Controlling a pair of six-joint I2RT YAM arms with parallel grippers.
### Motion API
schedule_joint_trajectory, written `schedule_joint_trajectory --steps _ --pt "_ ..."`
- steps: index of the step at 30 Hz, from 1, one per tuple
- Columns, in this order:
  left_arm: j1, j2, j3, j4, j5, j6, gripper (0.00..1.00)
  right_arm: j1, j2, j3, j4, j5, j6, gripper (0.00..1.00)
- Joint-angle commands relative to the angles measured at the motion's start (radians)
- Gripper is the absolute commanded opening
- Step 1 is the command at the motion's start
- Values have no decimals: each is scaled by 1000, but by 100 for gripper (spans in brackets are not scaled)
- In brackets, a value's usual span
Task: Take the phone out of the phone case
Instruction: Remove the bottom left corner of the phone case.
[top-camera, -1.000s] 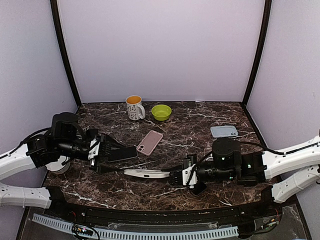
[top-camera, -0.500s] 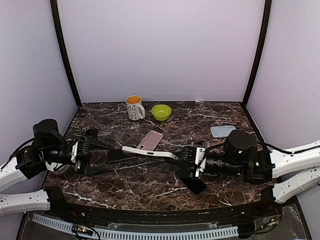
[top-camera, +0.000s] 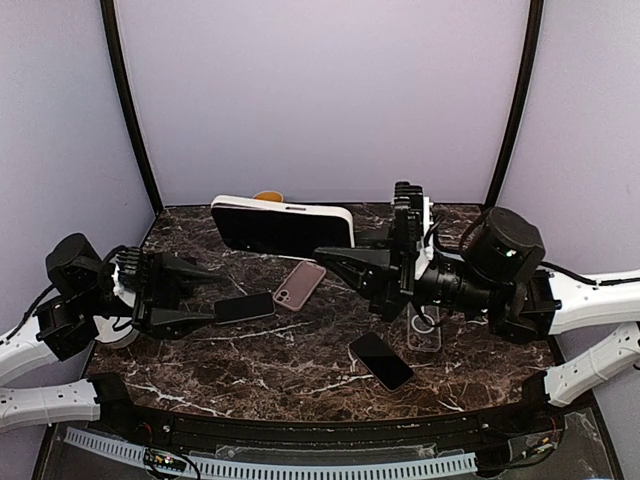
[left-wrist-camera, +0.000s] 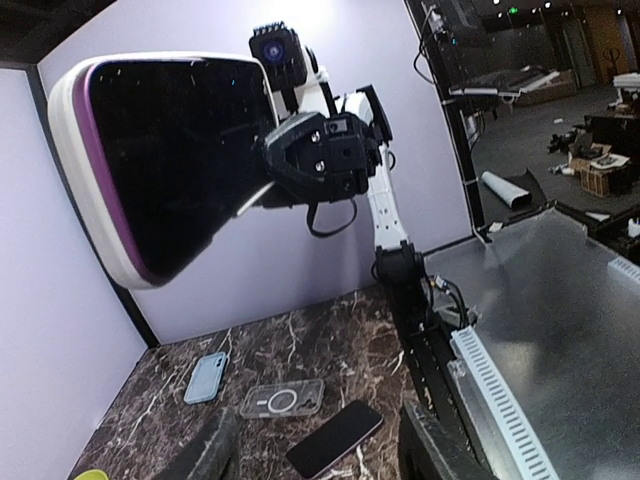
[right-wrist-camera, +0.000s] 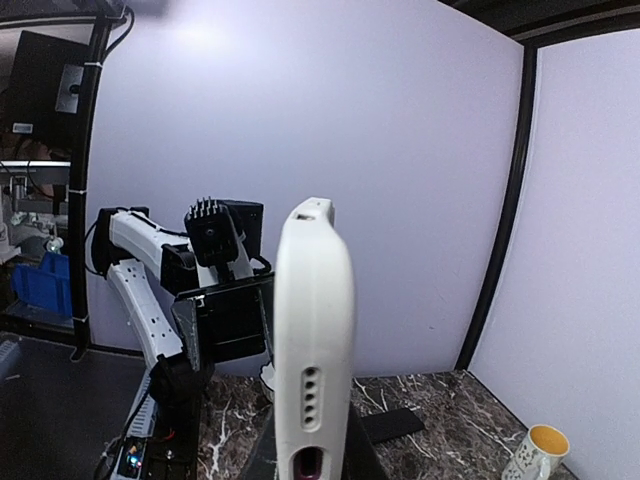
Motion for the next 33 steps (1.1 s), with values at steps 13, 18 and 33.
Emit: schedule_joint_trajectory --steps 13,18,33 --pt "7 34 8 285 75 -207 49 1 61 116 116 -181 316 0" --pt "7 27 3 315 81 -220 47 2 86 146 64 -240 326 0" --pt "7 8 9 285 237 -149 33 2 134 237 -57 -256 354 0"
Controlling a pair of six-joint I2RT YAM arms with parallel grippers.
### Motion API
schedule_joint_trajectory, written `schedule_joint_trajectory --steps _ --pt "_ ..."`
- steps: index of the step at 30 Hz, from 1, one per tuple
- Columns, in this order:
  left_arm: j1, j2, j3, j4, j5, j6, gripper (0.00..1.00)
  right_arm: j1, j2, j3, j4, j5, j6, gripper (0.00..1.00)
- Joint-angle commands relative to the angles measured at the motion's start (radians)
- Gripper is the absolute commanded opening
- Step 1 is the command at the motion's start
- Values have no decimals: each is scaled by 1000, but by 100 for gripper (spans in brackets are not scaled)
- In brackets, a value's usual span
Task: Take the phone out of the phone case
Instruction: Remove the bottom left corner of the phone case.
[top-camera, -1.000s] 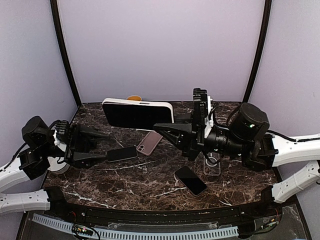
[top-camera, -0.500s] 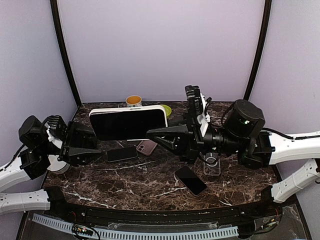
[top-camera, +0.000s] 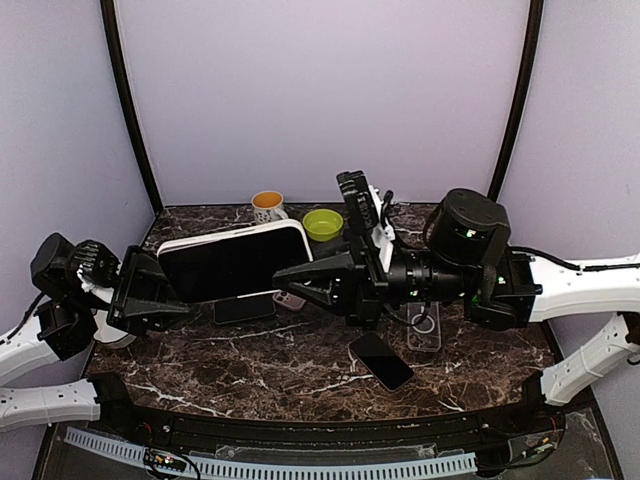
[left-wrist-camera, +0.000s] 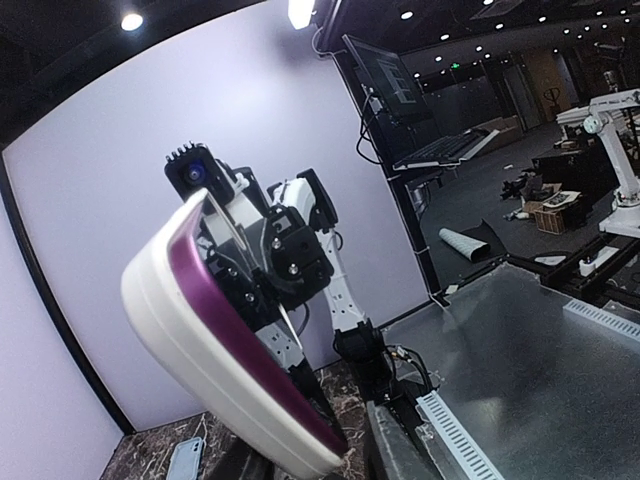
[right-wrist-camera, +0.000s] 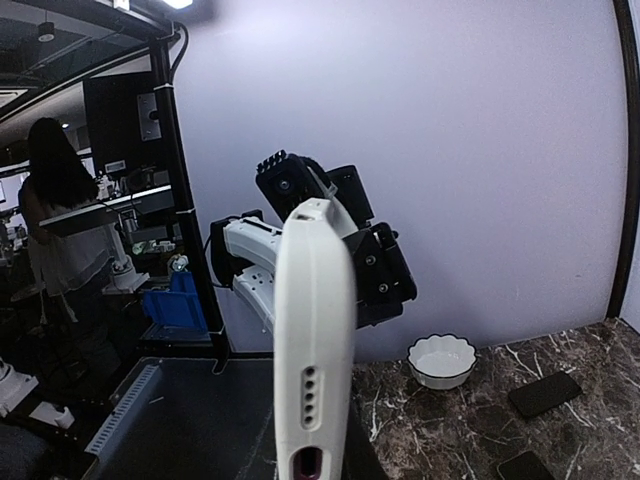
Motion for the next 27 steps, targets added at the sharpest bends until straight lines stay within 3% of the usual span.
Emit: schedule_joint_trajectory --steps 1,7,14,27 --pt "7 -4 18 -36 81 44 32 2 -19 55 51 -7 22 0" --pt "7 -6 34 -68 134 70 25 1 -17 70 14 -45 30 0" --pt "7 20 65 -71 231 53 13 -7 20 94 -36 -216 9 0" --pt "7 106 113 -97 413 24 11 -60 131 171 -87 -531 32 0"
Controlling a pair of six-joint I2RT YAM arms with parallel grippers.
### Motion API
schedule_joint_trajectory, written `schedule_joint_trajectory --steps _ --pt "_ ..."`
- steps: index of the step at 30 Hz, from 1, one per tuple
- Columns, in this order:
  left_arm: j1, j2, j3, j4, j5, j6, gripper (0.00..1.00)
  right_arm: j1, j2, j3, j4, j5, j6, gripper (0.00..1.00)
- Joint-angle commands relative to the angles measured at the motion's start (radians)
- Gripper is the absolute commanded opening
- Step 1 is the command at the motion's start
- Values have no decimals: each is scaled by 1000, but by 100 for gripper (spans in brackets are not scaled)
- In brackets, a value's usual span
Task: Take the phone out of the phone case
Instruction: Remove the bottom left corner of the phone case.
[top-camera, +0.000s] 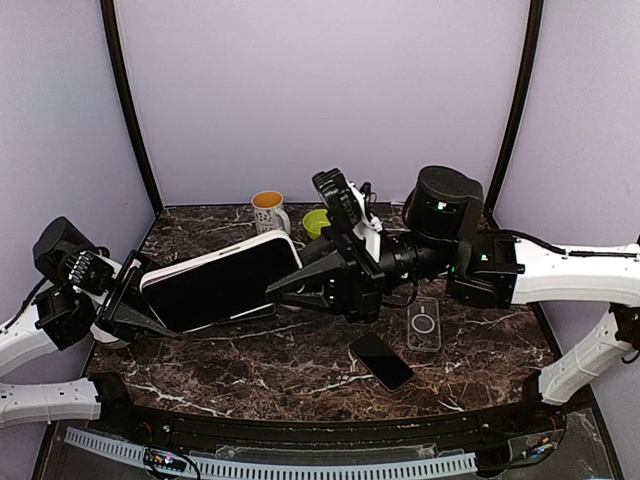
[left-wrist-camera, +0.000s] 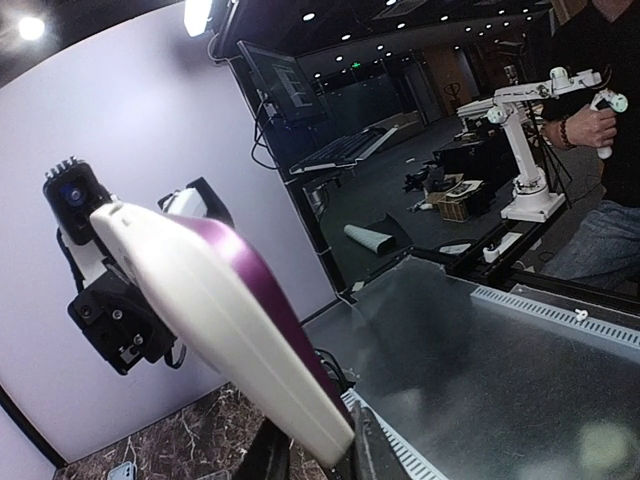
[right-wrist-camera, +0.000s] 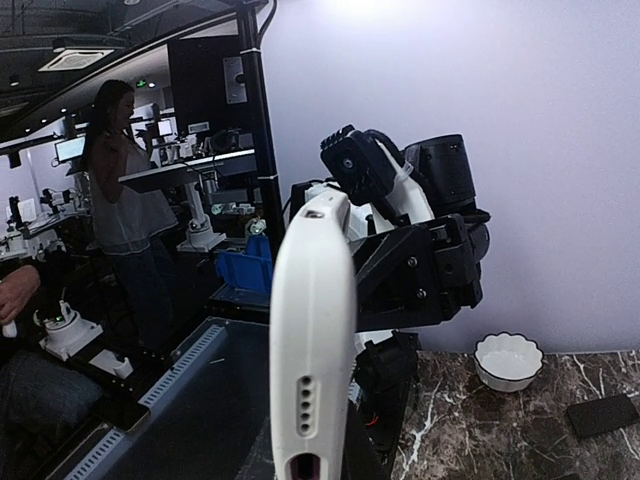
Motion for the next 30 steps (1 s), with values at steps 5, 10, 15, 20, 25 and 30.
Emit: schedule_joint_trajectory --steps 5,10,15,20,25,30 --pt "-5 68 34 -42 115 44 10 -8 74 78 -25 -262 62 0" --pt "-4 83 49 -120 102 121 8 -12 104 100 -75 -299 50 0" --pt "-5 95 56 -162 84 165 9 -21 107 96 -86 -288 37 0" --pt "-5 74 57 -245 33 211 24 -39 67 85 -143 -182 -33 0" --pt "-5 29 46 -376 -48 294 36 -85 -16 27 -180 -65 -89 0" --pt "-6 -32 -16 -392 -136 277 40 -121 -159 -100 -187 57 -206 0"
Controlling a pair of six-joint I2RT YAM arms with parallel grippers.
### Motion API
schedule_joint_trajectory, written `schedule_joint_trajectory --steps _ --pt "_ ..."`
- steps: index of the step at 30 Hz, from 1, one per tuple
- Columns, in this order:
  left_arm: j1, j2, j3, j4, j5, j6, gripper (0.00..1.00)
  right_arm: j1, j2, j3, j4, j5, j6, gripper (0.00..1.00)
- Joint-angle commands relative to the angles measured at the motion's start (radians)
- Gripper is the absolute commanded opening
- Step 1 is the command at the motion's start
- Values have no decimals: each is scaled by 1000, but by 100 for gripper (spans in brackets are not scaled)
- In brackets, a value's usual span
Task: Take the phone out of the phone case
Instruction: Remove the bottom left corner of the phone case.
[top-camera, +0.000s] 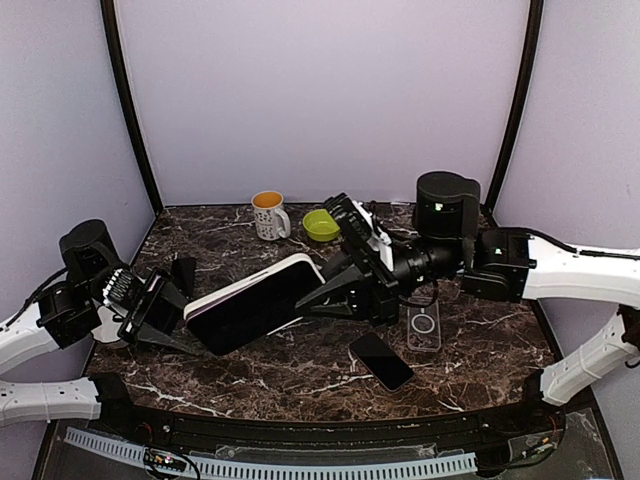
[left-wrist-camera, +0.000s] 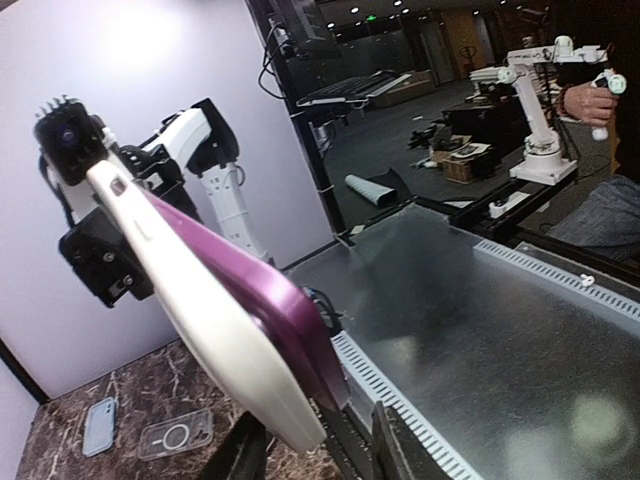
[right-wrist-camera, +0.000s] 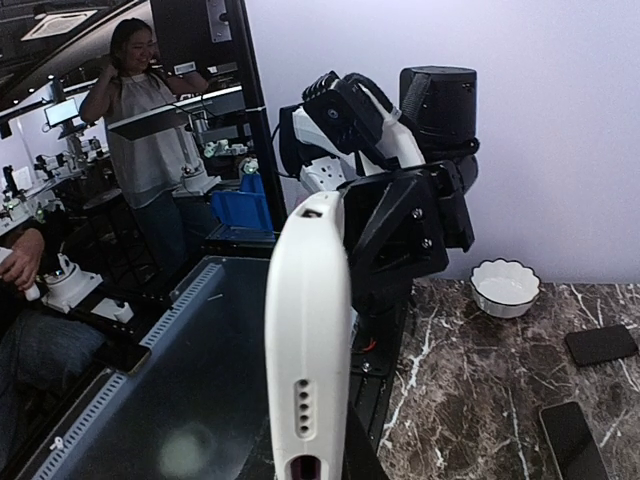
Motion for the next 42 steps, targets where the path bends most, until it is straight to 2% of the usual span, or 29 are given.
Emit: schedule_joint_trajectory --steps 1,3,6,11,15,20,27,42 --pt "1 -67 -44 -47 -117 15 41 -38 -139 -87 32 154 -130 0" --pt "1 -115 -69 -42 -215 15 42 -43 -189 -141 32 196 -174 0" --pt "1 -144 -93 -29 -277 6 41 -47 -252 -206 48 250 -223 0" --pt "1 -130 -100 7 -272 -27 37 -49 -302 -308 152 328 -259 0" --pt "1 -95 -110 96 -237 -87 36 -49 -305 -345 212 354 -269 0" --pt "-2 -37 -153 299 -216 -192 36 -49 -280 -342 238 320 -281 0" --pt "-17 12 -191 417 -247 -225 37 -50 -248 -321 239 274 -287 0" --pt "-39 24 -234 497 -293 -256 37 -49 -213 -301 262 215 -260 0"
